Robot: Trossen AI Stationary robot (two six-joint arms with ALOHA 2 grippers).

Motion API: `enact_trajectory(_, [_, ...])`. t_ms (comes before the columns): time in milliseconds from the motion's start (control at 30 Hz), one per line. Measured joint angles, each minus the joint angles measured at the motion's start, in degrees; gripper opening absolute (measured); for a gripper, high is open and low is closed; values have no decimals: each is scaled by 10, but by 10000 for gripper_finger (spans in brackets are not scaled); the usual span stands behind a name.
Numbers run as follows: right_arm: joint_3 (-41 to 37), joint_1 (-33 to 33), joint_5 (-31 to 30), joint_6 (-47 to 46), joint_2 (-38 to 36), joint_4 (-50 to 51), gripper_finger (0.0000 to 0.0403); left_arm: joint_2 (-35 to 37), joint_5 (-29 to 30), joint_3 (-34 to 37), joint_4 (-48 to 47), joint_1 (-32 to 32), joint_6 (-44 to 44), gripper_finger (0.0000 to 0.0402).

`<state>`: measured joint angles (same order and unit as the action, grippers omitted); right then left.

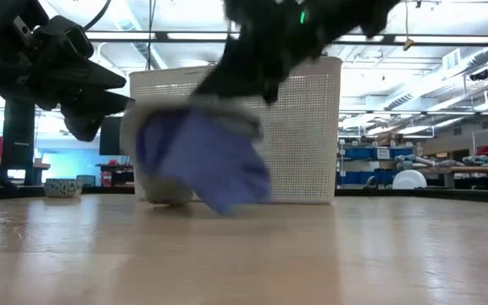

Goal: Sort clothes
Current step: Put the gray sock into the laundry bin

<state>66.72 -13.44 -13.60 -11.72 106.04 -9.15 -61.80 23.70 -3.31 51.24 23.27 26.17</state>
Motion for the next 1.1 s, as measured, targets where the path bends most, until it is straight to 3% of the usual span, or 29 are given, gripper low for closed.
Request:
enact_trajectory(267, [0,-7,-60,66,-138,0,3,0,7,0,0,0,0,177])
enact_trajectory(533, [-1,1,-66,110,-168,-12,1,0,6,0,0,0,1,177])
enact_trajectory(767, [-1,30,-65,202,-188,-139,1,-4,7,-14,-6,0,-3,177])
enact_trajectory(1100, [-1,126,-63,255,-242,-183,2,-98,12,-105,-77,0,-36,177])
